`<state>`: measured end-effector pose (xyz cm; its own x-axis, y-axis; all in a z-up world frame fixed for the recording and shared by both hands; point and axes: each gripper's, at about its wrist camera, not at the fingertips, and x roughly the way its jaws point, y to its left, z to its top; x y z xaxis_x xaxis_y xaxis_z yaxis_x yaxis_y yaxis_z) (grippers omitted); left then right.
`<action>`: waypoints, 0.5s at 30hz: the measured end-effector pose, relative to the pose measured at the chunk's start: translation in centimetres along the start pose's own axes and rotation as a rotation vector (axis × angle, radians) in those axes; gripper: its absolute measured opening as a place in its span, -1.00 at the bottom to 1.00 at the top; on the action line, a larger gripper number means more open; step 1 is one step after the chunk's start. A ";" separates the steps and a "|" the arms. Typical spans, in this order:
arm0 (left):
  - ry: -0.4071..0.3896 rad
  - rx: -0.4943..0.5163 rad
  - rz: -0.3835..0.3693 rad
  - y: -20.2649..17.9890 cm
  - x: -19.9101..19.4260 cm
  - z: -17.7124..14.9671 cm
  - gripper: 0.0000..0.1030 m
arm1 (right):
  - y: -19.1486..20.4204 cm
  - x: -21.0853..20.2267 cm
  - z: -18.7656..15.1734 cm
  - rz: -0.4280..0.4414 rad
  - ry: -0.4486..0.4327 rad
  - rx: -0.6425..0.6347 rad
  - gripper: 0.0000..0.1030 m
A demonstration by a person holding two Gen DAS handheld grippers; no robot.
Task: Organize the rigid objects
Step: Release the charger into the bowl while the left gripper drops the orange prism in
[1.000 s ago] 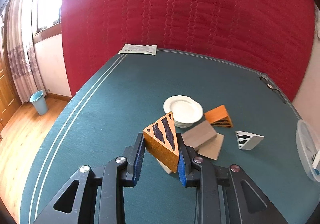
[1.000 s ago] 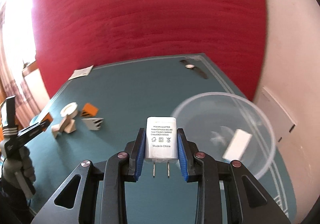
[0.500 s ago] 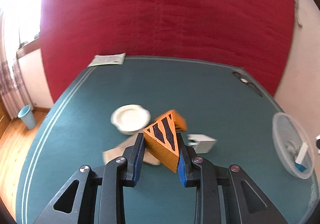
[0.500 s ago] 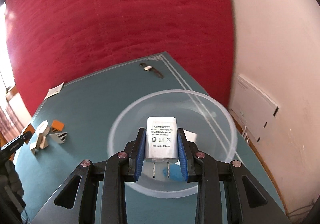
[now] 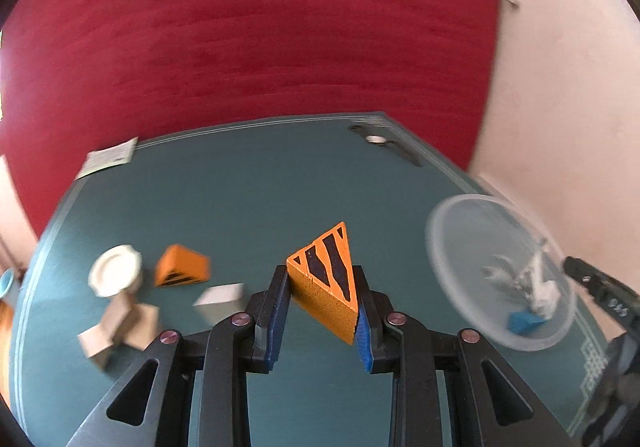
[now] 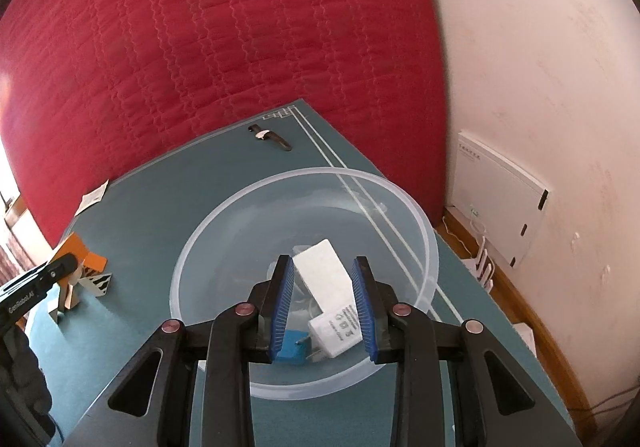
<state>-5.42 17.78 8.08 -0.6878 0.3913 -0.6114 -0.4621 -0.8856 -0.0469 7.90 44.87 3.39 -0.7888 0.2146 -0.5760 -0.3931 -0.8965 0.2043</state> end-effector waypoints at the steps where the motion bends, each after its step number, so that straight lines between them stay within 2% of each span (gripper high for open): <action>1: 0.001 0.016 -0.022 -0.9 0.2 0.2 -0.40 | -0.2 0.0 0.0 -0.007 -0.006 0.003 -0.39; 11: 0.012 0.136 -0.180 -7.9 1.4 1.1 -0.40 | -1.8 -0.3 0.1 -0.039 -0.031 0.057 -0.38; 15: 0.018 0.168 -0.215 -9.6 1.9 1.0 -0.40 | -1.6 -0.5 0.1 -0.043 -0.036 0.055 -0.38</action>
<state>-2.86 27.32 8.18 -0.5541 0.5603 -0.6156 -0.6843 -0.7277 -0.0464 8.85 46.27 3.40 -0.7867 0.2675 -0.5563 -0.4517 -0.8637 0.2234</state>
